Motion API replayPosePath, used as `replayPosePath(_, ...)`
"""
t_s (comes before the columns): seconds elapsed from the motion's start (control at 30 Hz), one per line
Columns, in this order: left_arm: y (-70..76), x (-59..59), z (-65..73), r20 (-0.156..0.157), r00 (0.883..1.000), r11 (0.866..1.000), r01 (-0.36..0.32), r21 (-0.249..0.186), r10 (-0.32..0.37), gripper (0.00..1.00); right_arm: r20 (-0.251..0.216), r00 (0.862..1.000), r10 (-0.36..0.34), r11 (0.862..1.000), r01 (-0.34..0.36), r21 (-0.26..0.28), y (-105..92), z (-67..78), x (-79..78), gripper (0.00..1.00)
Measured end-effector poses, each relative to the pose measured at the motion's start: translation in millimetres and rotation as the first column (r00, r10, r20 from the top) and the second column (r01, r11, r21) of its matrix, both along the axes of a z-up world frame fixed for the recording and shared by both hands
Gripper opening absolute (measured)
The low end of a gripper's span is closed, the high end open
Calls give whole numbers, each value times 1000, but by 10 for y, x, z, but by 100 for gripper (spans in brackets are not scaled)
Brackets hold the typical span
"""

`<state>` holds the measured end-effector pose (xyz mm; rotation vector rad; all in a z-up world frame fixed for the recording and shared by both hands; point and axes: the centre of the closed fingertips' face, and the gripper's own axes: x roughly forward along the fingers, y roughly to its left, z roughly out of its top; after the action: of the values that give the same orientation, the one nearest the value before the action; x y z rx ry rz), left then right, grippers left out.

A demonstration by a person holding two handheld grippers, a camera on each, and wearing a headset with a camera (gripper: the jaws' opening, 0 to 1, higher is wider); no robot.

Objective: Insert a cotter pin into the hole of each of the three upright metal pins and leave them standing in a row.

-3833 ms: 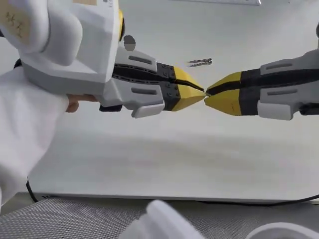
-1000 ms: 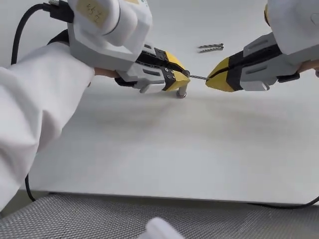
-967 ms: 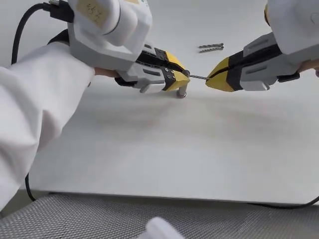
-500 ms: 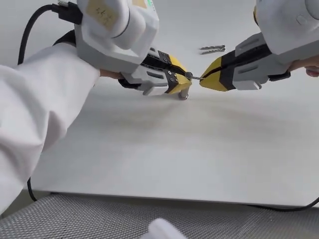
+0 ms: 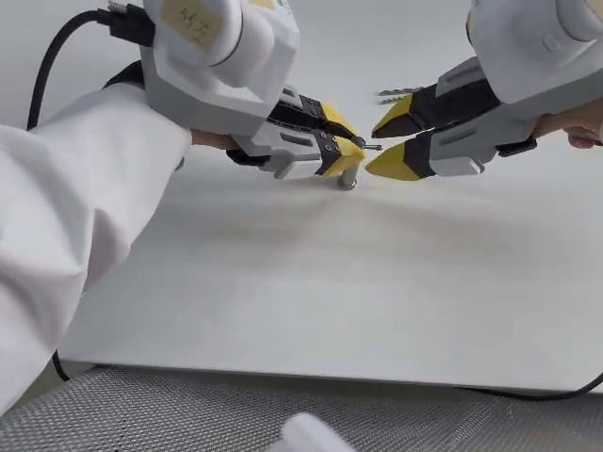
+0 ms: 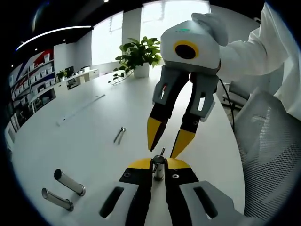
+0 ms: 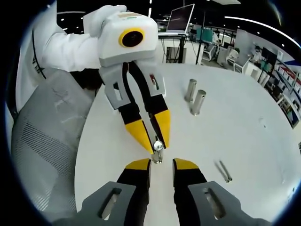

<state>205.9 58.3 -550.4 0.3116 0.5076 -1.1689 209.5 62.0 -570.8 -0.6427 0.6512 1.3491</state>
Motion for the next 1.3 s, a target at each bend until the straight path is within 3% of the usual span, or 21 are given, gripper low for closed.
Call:
replayPosePath(0.2,36,39,6,6,1000,1000,-2,-5,2,8,-28,999,-31,999,31,9,-99,35,-23,8)
replayPosePath(0.37,59,43,23,10,1000,1000,0,-3,0,7,-38,998,-43,999,43,24,-98,55,-16,6)
replayPosePath(0.5,78,45,27,15,1000,1000,2,2,-2,7,-44,998,-36,999,38,36,-58,72,-31,0)
replayPosePath(1.2,85,47,-17,14,1000,1000,2,16,-2,8,-34,999,-22,999,24,48,60,91,-42,0)
replayPosePath(1.3,72,21,1,25,1000,1000,4,18,-4,16,-20,1000,-22,999,22,38,41,92,-34,7)
